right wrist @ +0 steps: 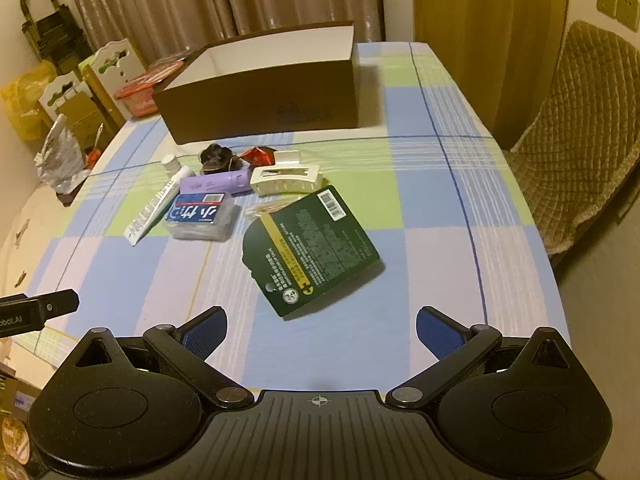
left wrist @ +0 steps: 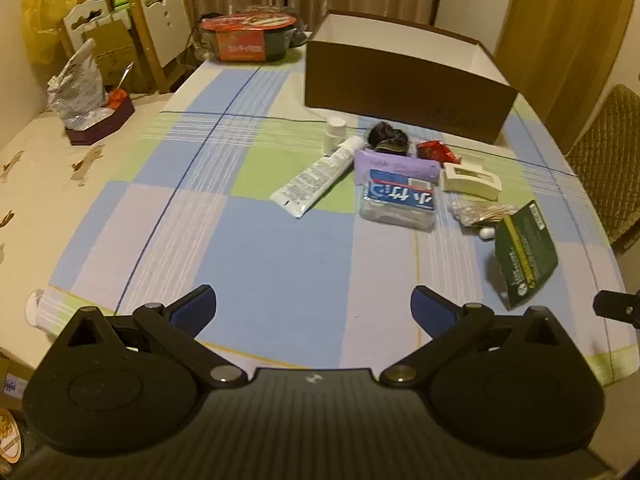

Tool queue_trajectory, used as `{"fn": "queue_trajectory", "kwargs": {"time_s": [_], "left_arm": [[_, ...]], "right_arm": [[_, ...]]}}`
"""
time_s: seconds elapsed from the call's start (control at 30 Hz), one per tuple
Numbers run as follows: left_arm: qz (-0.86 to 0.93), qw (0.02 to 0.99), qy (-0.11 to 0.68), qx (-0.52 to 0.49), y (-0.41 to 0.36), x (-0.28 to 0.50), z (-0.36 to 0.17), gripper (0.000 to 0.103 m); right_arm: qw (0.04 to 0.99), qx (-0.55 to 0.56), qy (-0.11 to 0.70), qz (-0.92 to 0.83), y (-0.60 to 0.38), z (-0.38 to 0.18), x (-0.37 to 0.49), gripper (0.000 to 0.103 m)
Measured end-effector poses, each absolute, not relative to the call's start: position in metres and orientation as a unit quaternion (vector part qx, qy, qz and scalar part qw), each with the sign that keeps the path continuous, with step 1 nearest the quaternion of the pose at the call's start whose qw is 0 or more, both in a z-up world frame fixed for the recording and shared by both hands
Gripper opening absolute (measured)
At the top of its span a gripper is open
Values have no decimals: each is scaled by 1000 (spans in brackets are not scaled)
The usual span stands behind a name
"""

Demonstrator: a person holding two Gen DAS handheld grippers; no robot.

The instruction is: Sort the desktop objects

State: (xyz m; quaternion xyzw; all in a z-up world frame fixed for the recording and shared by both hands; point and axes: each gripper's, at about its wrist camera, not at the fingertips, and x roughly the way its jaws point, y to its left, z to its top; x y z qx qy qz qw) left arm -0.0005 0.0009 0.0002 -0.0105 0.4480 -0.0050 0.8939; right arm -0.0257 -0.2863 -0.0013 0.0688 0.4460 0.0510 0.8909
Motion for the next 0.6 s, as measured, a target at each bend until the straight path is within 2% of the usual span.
{"fn": "queue_trajectory", "kwargs": {"time_s": [0.6], "left_arm": [[-23, 891, 454, -19, 9, -10, 3, 102]], "right_arm": [[895, 60, 439, 50, -279, 3, -33, 103]]}}
